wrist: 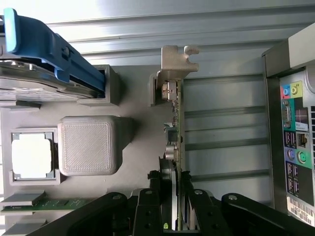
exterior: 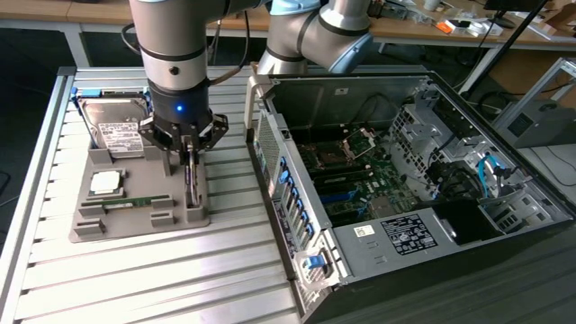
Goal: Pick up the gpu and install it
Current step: 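Pick up the gpu and move the gpu toward the slot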
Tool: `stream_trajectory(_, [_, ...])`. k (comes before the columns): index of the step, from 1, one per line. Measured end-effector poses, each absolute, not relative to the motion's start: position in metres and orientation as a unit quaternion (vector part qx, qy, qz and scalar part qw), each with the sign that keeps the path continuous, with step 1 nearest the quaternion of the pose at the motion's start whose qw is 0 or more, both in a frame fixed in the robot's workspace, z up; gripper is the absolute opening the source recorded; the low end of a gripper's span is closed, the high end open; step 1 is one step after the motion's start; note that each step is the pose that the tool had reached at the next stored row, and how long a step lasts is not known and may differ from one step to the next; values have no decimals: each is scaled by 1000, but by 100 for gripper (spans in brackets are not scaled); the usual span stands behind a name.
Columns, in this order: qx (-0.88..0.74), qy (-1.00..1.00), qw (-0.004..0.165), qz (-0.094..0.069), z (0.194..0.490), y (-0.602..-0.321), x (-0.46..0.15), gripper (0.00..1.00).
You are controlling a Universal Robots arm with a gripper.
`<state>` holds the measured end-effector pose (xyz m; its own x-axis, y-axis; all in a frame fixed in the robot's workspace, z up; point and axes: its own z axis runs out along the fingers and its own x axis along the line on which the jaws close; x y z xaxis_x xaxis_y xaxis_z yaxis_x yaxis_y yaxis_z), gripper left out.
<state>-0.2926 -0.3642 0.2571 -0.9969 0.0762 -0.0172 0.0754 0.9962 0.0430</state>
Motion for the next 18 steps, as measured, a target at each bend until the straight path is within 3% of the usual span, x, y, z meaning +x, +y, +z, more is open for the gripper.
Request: stream_trajectory(18, [38, 999, 9, 21, 269, -364, -293, 27])
